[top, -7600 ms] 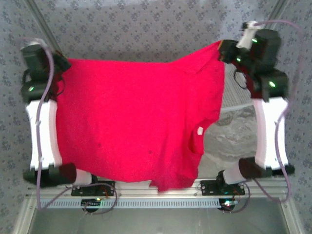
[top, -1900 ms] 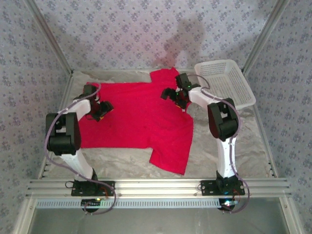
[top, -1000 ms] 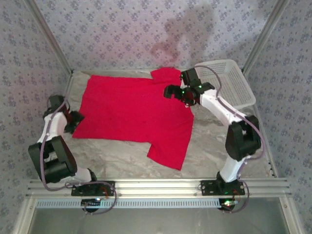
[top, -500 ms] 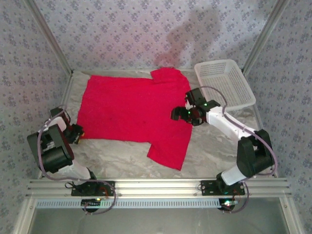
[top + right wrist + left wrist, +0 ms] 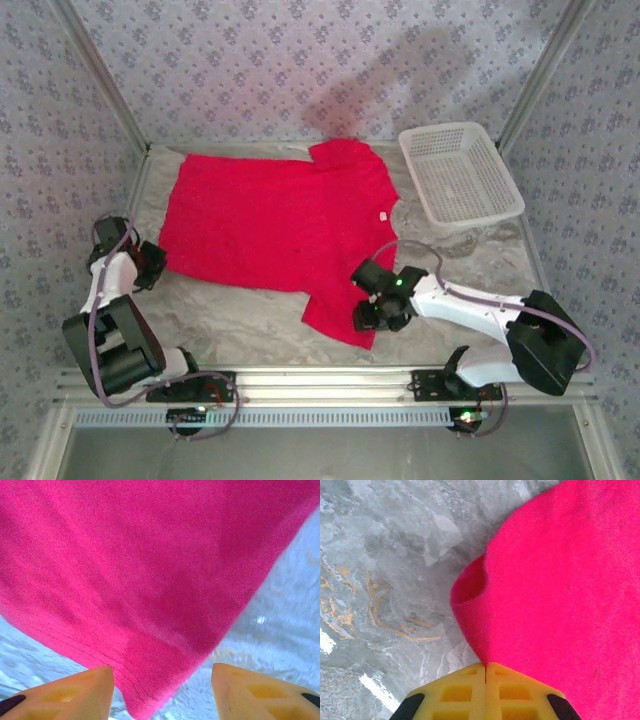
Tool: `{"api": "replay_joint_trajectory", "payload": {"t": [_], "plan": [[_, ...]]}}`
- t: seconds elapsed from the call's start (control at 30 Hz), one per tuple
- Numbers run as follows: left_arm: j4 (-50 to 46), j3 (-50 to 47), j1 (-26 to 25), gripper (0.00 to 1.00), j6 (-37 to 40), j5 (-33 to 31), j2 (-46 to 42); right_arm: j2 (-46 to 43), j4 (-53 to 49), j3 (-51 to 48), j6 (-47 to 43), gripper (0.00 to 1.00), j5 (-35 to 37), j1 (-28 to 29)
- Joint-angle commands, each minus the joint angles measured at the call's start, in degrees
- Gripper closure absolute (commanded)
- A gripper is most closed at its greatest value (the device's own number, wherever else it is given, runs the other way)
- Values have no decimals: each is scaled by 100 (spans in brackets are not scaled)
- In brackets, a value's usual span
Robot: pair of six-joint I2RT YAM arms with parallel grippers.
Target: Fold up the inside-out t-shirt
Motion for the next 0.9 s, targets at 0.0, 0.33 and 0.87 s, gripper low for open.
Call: {"api": "replay_joint_trajectory", "payload": {"t": [0.0,0.33,0.87], "plan": [[-96,-49,-18,100,24,149,-130,-121,49,-172,797,48,412,371],[-72,-94,-21,100,-2,221,-209,-128,478,-509,1223,54,557,760],[-607,874,-46,100,-223,570,-565,-208,-374,1250,-210,100,1216,-661]]}}
